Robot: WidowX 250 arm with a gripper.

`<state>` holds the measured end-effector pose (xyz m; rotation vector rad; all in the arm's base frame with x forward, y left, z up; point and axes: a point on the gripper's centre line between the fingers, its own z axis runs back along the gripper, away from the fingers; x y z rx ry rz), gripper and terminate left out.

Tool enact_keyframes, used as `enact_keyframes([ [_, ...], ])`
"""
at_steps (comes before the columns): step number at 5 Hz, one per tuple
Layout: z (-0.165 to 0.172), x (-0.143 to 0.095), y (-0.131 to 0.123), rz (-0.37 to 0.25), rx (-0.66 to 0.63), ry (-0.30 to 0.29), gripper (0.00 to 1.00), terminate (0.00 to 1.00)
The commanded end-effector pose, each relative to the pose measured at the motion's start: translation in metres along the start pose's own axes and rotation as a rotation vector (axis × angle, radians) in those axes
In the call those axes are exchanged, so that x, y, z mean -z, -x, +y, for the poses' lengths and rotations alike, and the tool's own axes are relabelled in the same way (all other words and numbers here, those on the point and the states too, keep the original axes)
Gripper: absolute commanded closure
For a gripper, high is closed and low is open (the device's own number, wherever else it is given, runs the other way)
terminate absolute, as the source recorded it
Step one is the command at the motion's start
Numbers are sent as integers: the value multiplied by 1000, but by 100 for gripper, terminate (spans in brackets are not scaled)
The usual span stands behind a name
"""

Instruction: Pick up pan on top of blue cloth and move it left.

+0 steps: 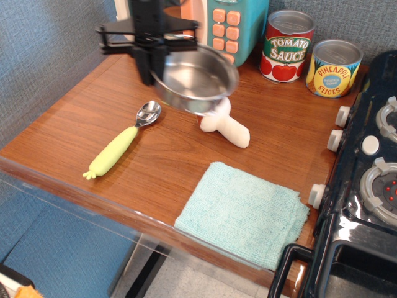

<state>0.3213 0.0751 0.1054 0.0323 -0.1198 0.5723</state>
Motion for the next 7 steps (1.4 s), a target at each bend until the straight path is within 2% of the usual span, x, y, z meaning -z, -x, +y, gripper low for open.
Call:
enact_keyframes([
  [1, 97, 1, -31, -26, -63, -32, 100, 0],
  [2, 132, 5, -29, -52, 4, -14, 100, 0],
  [3, 140, 7, -25, -68, 60, -11, 100, 0],
  [4, 144, 24, -28, -72, 72, -64, 100, 0],
  [5, 141, 40, -37, 2, 88, -163, 100, 0],
  [6, 140, 53, -39, 158, 119, -294, 100, 0],
  [7, 142, 54, -40, 150, 98, -271, 100, 0],
])
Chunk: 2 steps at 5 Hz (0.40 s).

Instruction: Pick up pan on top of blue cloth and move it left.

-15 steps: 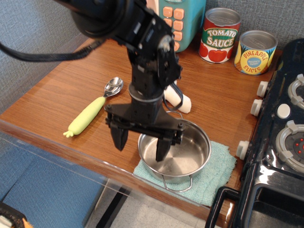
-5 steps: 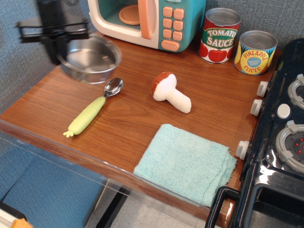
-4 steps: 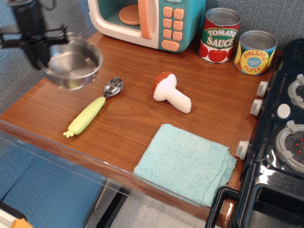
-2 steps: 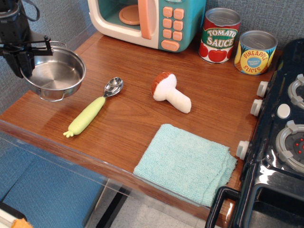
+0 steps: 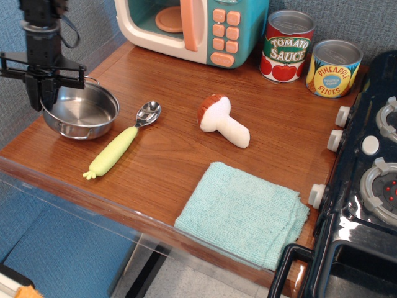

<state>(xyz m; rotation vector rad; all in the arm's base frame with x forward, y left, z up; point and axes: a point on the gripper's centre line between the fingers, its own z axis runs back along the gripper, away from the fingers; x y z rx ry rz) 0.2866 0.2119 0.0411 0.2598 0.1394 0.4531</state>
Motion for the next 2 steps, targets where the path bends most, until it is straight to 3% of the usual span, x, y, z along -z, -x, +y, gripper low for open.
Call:
enact_keyframes([
  [1, 18, -22, 7, -137, -88, 88, 0, 0],
  [2, 26, -38, 13, -280, -131, 174, 0, 0],
])
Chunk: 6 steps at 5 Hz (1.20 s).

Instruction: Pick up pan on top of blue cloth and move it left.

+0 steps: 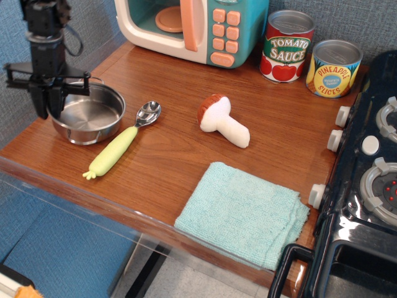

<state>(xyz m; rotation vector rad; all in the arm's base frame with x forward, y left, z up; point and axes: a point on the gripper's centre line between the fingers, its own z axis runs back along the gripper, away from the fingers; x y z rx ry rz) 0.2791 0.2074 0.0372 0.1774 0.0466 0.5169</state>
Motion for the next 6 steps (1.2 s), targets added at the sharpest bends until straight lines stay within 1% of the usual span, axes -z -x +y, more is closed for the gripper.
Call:
enact_keyframes([
  [1, 24, -66, 1, -304, -48, 133, 0, 0],
  [2, 13, -87, 1, -345, -11, 205, 0, 0],
  [3, -5, -86, -3, -288, 142, 248, 0, 0],
  [4, -22, -81, -5, -208, 264, 228, 0, 0],
  [5, -32, -78, -3, -189, 308, 169, 0, 0],
  [6, -32, -78, -3, -189, 308, 169, 0, 0],
])
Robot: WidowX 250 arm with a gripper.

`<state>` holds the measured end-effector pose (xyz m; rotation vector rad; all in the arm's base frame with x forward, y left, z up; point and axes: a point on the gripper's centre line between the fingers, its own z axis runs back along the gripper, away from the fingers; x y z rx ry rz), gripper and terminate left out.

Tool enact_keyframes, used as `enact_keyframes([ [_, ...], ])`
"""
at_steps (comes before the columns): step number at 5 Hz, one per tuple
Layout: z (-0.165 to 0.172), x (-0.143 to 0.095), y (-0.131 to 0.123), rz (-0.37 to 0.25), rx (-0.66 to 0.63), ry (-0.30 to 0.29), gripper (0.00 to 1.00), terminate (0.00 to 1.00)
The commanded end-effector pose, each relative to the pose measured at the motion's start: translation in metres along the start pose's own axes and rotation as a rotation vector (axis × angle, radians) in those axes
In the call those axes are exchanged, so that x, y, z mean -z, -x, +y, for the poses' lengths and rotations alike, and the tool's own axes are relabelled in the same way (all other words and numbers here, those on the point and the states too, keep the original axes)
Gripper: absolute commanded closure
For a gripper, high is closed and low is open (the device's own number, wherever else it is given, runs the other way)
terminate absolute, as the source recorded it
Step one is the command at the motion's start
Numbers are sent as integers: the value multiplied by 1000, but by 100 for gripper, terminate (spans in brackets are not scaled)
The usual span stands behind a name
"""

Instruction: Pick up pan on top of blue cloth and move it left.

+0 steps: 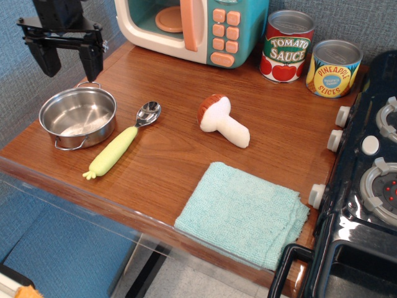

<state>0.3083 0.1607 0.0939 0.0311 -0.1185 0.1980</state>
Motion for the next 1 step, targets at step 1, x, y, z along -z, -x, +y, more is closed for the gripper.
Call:
enact_keyframes([
  [1, 9, -15, 1, -35, 4, -17, 0, 100],
])
